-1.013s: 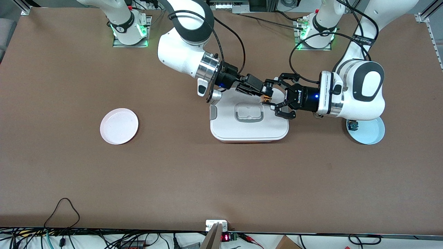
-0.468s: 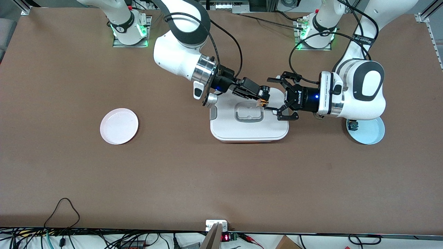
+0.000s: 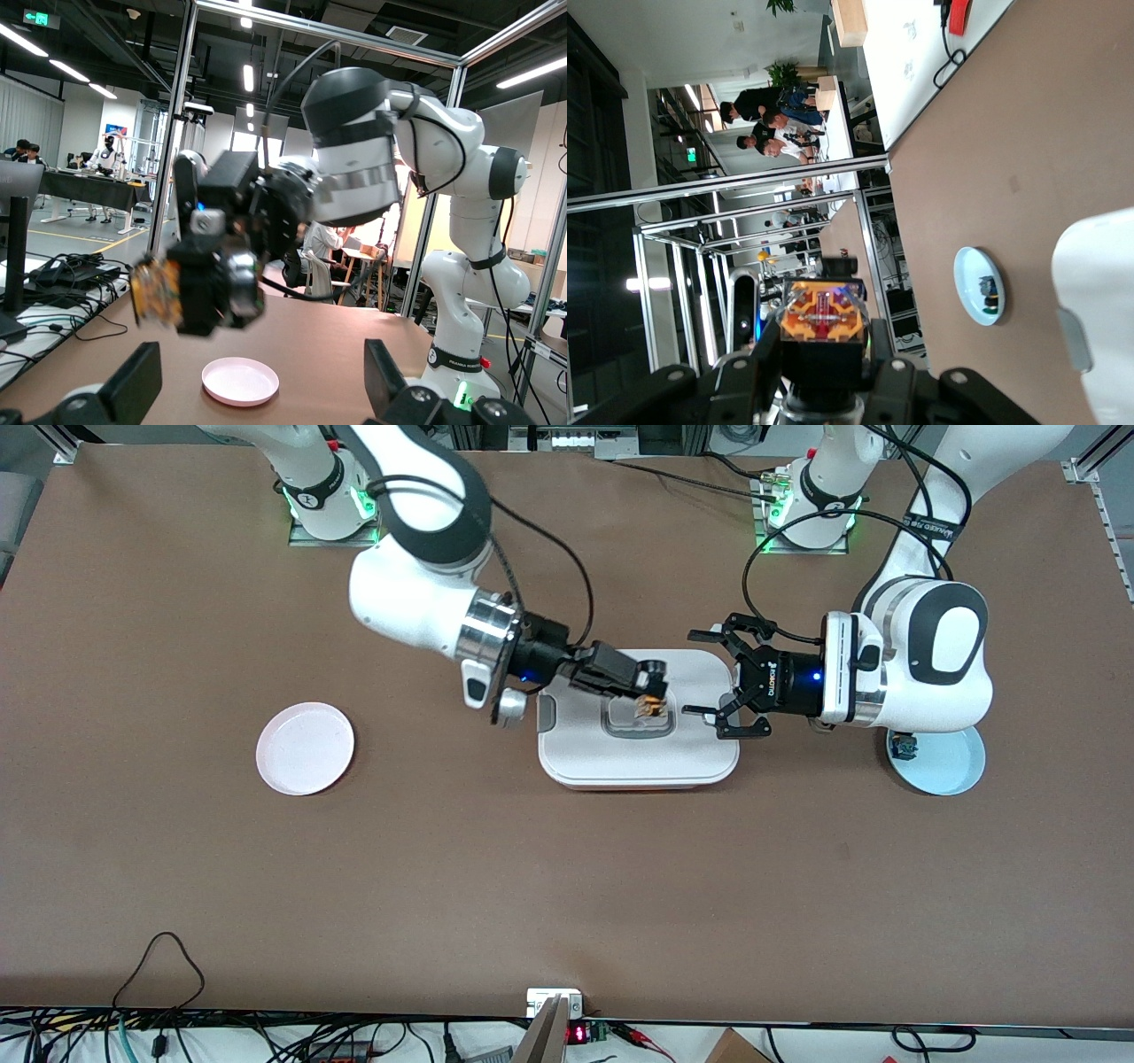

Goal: Transfer orange switch to right arm and place
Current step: 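Carry the switch to the white plate while the left gripper withdraws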

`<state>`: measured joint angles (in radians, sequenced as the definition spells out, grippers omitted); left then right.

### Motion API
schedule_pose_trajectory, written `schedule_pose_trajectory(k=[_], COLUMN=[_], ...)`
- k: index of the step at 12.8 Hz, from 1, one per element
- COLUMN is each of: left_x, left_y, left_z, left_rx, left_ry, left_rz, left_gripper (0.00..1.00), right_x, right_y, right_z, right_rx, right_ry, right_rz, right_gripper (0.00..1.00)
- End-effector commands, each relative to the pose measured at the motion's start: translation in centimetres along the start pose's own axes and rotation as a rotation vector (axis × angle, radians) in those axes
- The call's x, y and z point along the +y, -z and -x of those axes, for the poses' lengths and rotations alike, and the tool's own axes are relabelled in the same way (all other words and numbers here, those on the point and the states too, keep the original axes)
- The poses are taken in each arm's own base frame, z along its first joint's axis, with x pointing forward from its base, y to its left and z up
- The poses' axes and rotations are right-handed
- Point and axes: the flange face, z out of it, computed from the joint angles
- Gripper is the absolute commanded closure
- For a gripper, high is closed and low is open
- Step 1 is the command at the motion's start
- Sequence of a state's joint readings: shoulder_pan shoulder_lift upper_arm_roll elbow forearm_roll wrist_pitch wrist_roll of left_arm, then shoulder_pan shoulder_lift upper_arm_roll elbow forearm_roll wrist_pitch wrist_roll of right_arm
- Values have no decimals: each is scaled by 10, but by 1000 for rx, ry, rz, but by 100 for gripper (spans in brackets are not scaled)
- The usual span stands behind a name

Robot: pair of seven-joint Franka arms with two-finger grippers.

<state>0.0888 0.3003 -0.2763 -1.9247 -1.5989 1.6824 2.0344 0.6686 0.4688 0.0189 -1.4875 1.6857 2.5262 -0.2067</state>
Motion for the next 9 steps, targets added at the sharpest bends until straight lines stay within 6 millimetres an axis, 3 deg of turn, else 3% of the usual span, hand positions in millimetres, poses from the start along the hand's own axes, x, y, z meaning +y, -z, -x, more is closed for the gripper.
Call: schedule_pose_trajectory(k=[1, 4, 9], left_x=[16, 18, 30], left_y=[22, 66, 155], left_z=[-2, -1, 17], left_rx=[-31, -66, -210], left_ry=[-4, -9, 27], left_rz=[-9, 20, 48], left_gripper=[0, 0, 0], right_x=[-7, -21, -33], right_y=[29, 88, 196], right_z=[-16, -54, -85], right_rx=[-75, -226, -317], right_ry=[53, 216, 355], right_rz=[69, 351, 694], right_gripper=[100, 100, 100])
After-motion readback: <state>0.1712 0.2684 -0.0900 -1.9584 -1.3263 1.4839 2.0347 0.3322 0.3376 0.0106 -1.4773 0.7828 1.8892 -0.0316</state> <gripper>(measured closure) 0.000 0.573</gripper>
